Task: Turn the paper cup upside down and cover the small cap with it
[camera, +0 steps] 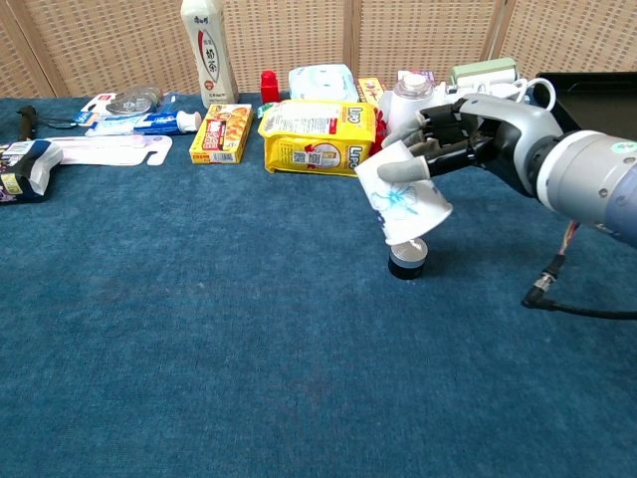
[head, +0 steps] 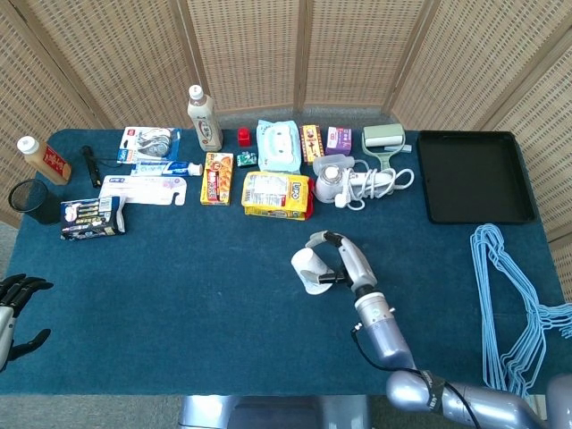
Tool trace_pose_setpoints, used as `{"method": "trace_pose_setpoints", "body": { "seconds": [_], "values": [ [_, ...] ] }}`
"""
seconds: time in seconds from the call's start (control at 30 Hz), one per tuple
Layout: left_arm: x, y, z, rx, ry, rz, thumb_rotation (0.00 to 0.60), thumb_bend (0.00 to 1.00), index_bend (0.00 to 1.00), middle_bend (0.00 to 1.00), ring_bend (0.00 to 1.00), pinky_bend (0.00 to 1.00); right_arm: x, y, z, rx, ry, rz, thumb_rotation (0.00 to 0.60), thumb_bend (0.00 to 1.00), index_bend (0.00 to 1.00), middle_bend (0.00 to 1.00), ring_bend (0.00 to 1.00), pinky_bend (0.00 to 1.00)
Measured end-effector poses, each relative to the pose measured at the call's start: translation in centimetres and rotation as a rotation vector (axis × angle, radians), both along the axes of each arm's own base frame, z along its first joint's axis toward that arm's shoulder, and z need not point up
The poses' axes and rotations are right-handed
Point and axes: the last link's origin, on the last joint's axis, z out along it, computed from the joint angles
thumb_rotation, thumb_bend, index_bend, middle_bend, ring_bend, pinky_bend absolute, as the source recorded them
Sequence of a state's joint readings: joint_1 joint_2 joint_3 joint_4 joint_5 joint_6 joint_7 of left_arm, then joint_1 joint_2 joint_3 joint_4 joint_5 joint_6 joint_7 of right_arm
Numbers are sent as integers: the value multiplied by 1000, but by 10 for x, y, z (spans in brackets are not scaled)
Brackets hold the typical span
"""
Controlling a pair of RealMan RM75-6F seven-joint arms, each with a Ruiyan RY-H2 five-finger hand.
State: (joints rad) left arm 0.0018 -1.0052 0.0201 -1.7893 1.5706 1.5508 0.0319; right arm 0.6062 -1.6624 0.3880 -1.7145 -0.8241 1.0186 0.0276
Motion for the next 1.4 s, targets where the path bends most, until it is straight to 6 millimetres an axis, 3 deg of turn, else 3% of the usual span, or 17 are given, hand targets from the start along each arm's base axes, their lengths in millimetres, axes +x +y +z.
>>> {"method": "trace_pose_setpoints", "body": {
  "seconds": [0.37, 0.93, 1.2, 1.4],
  "values": [
    [-2, -4, 3, 5, -4, 8, 600, 179, 282, 280, 174, 182, 5, 3, -21, -30, -20, -11, 558, 246, 489, 275, 184, 67],
    [2, -4, 4, 7, -5, -6, 600, 178, 281, 281, 174, 183, -12, 13, -33, -50, -19, -22, 555, 245, 471, 269, 174, 34],
    [5, -5, 7, 17, -6, -13, 600, 179, 281, 280, 174, 183, -25, 17, -28, -37, 49, 34, 554, 250, 210, 208, 146, 18],
    [9, -5, 5, 11, -8, -26, 600, 178, 281, 280, 174, 183, -35, 21, -9, -57, 90, 85, 554, 262, 70, 165, 117, 9]
  ]
}}
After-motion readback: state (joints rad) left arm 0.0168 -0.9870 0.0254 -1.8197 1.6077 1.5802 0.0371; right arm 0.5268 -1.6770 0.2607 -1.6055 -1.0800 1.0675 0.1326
